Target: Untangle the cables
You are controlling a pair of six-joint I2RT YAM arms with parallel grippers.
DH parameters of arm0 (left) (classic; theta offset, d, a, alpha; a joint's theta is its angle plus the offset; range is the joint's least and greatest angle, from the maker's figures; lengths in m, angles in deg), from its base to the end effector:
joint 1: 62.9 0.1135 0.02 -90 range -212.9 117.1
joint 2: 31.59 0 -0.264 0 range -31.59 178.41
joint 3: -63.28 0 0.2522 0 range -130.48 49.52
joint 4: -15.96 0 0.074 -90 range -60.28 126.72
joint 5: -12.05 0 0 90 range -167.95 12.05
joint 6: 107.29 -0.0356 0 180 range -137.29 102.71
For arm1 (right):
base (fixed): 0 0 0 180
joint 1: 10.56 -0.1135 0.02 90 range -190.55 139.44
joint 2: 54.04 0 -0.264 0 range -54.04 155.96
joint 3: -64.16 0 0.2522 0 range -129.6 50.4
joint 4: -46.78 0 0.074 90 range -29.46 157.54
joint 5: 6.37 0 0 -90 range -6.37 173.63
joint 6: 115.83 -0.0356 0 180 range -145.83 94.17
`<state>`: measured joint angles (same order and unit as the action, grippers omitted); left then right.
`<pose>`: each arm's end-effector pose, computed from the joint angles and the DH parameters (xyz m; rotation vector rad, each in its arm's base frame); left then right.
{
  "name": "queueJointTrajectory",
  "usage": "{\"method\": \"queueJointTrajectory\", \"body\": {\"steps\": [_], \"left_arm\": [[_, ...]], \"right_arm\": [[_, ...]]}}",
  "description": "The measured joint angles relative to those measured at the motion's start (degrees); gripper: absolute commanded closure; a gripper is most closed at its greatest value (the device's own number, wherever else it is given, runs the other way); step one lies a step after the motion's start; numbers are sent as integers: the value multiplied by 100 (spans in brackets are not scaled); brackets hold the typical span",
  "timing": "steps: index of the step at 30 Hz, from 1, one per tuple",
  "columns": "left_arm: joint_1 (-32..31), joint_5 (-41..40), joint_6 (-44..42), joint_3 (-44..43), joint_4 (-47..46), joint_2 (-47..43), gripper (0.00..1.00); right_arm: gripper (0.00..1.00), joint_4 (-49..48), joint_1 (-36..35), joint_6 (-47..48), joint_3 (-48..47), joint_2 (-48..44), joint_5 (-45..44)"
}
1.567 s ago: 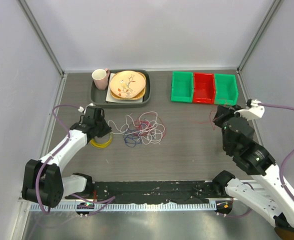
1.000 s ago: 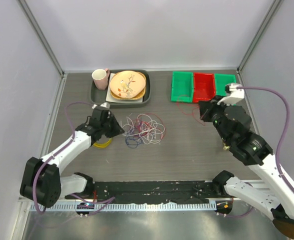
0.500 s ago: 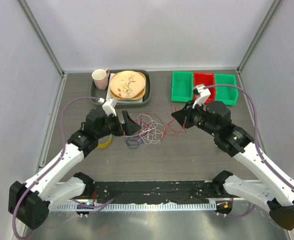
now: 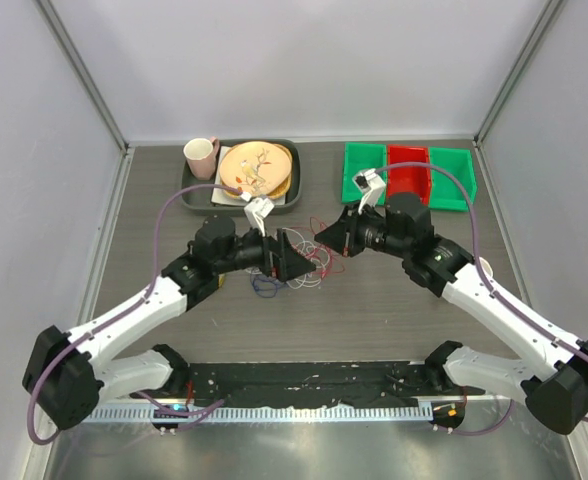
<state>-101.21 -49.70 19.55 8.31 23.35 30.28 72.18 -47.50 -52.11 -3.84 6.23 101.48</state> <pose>0.1842 -0.1670 0.2900 0.4125 1.9743 -1.3329 0.1867 0.1540 0.3439 -0.4121 1.9594 1.0281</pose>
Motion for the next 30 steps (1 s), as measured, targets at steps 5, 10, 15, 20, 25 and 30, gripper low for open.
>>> {"method": "queueJointTrajectory", "body": {"steps": [5,10,15,20,25,30], "left_arm": [[-79,-24,-96,-221,-186,555,28],[-168,-122,-195,-518,-254,953,100],[-195,-407,-260,-511,-280,914,100],[-234,-1215,-214,-129,-31,33,100],[-461,-2267,85,-72,579,-988,100],[-214,-3563,164,-48,1412,-1464,100]], "right_arm": [[99,-284,0,-348,24,168,201],[99,-505,0,-708,26,264,391],[95,-494,7,-885,26,271,341],[96,26,37,-787,37,136,-291],[94,151,-170,-769,199,-376,-826],[92,756,105,-492,501,-1191,-1950]]}}
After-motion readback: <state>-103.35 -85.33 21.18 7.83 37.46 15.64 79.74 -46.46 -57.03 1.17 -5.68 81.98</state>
